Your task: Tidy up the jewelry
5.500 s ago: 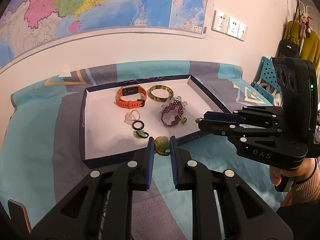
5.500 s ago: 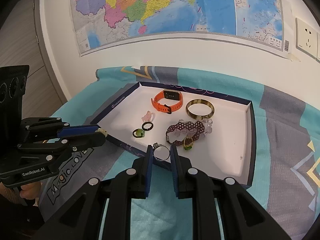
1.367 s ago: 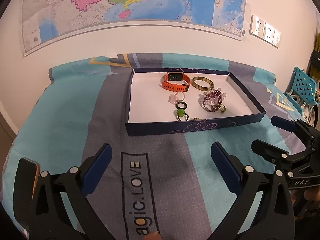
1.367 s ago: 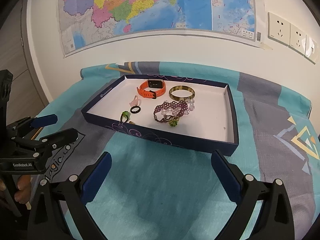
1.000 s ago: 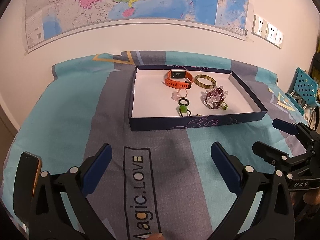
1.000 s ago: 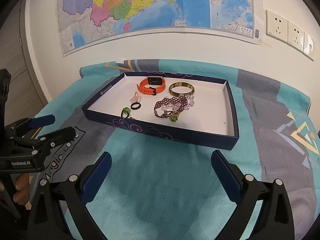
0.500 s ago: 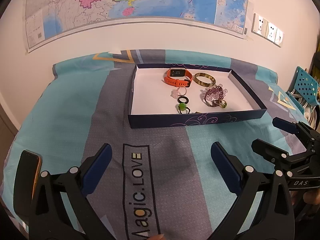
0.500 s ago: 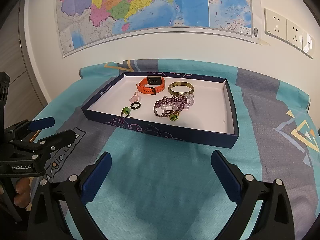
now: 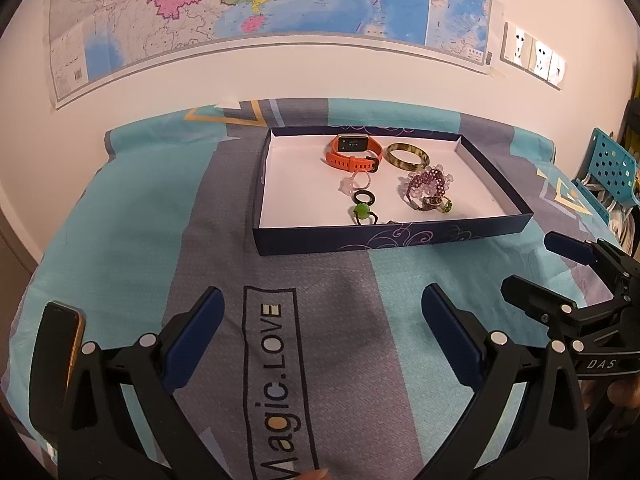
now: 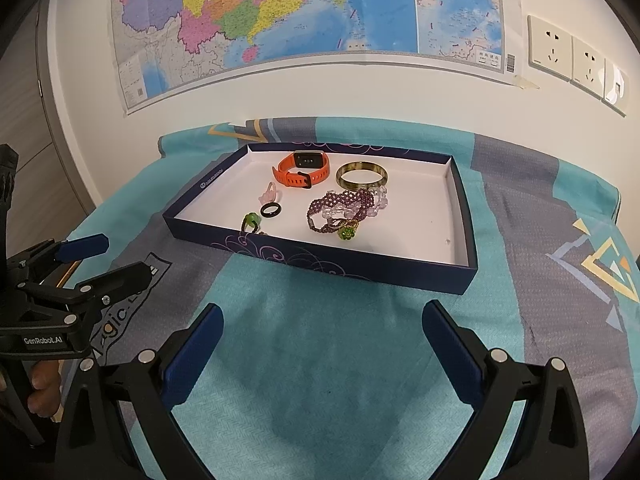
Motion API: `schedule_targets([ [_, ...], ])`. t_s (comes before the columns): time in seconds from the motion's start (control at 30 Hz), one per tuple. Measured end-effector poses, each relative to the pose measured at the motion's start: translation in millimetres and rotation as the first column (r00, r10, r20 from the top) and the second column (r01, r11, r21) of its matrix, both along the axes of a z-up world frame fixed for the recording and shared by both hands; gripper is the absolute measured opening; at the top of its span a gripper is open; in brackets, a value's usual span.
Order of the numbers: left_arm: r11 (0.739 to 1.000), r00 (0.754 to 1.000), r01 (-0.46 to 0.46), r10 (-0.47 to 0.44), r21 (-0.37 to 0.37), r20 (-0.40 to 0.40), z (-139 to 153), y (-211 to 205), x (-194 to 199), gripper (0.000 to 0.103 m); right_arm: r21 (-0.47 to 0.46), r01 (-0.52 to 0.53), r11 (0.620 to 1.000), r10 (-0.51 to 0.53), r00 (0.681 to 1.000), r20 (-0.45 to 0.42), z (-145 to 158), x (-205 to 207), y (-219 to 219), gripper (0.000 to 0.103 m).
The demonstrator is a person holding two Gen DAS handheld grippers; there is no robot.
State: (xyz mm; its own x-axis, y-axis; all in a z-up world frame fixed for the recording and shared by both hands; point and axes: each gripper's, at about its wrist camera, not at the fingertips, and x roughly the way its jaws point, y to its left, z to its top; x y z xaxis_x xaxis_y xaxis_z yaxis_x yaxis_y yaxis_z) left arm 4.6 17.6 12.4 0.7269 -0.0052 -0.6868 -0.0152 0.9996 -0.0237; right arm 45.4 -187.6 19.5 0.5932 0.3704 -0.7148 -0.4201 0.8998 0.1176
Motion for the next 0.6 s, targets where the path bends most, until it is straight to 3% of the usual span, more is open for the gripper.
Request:
schedule_targets([
  [0.6,1.0,1.0,0.005,-0.005,0.01,-0.006,-1.2,-1.9,-0.9,0.097,-0.001,0.017,1.0,-0.017,1.0,-0.013,-3.4,1.7,-2.3,0.096],
])
